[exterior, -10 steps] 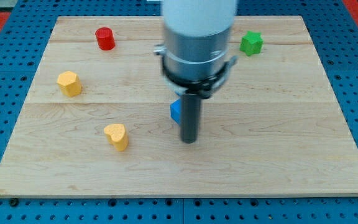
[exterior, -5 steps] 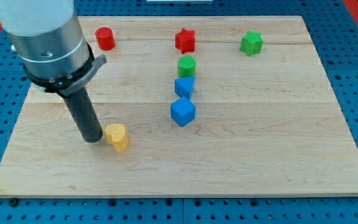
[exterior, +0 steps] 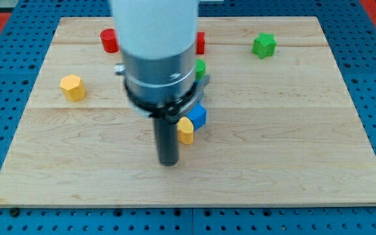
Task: Push yellow heart below blue cube
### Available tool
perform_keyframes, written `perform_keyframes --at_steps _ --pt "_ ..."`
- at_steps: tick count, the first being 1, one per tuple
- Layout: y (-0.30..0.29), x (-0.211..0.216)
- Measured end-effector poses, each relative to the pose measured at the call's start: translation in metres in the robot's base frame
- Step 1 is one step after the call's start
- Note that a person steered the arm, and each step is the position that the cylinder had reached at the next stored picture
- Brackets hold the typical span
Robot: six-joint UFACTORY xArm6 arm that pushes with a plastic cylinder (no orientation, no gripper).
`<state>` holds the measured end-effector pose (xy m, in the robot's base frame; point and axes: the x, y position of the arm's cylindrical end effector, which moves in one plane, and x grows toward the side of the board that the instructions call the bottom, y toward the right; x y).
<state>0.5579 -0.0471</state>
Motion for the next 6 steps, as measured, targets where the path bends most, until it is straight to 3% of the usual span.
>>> perform_keyframes --at_steps 1,3,4,6 --pt "-0.072 -0.039" --pt "-0.083 -0.201" --pt "-0.165 -0.223" --pt "-0.156 -0.137"
